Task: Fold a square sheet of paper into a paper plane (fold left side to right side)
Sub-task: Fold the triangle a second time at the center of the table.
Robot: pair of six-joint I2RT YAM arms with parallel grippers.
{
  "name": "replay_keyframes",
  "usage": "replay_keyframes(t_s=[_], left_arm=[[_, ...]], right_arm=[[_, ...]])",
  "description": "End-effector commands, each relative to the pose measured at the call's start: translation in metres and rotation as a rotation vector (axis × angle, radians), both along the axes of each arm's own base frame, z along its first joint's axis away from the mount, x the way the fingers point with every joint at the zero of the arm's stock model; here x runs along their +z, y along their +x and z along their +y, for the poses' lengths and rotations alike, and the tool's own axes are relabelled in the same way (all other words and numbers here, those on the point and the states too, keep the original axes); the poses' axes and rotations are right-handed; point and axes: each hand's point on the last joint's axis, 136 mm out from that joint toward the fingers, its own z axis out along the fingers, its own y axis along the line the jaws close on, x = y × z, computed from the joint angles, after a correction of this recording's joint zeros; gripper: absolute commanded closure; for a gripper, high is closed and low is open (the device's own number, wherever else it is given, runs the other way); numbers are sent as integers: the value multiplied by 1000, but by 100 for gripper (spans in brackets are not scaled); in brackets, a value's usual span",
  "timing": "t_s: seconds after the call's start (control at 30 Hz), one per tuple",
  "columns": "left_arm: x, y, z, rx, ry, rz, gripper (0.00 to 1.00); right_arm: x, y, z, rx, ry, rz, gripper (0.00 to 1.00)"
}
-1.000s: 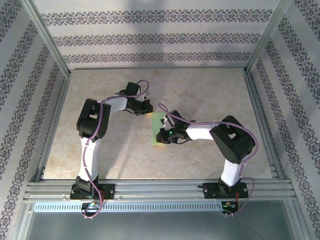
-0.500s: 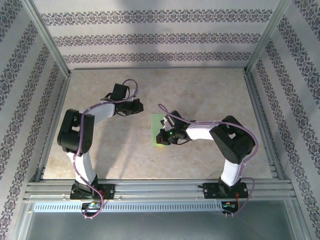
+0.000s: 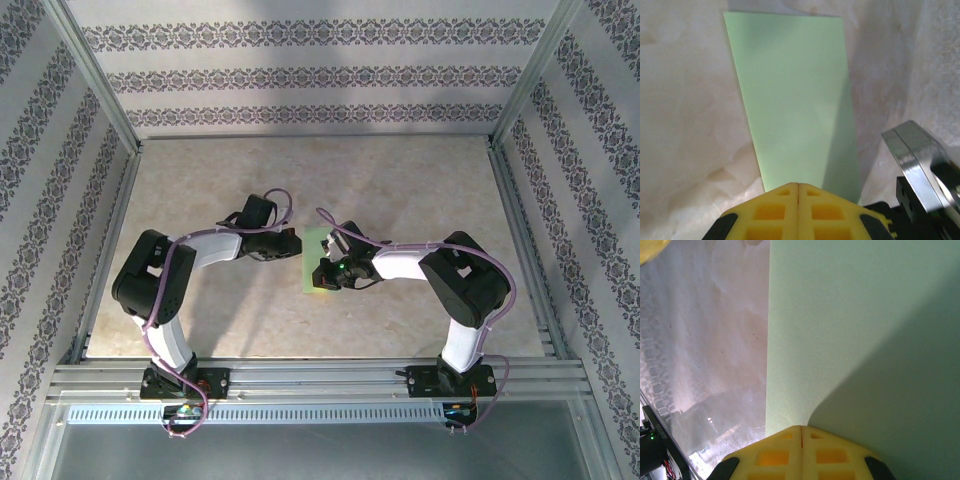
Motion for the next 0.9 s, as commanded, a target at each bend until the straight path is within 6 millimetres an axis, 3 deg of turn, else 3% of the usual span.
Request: replay_keyframes(t_s=[0.0,0.13,0.27,0.37,0.5,0.63,0.87], left_arm=[[-4,9,-12,-16,-23,-8,93],[-15,12,-18,-26,-10,1,93],[-29,9,-9,-26,65,12,93],[-40,0,-3,-30,100,36,93],[-52,-12,1,-26,109,67,93],[-57,-19,3,-18,112,82,94],[-57,-24,2,-16,112,93,94]], right_arm=[[-37,-31,-29,-11,-160,134,100],[-36,-30,-28,-7,-157,134,100],[-31,-29,-27,-10,-147,127,100],[-11,-20,-17,-14,-85,97,94],[31,-1,-10,-31,-2,19,80],[57,7,-27,-70,23,-25,72],[39,-6,-68,-135,-25,43,65]])
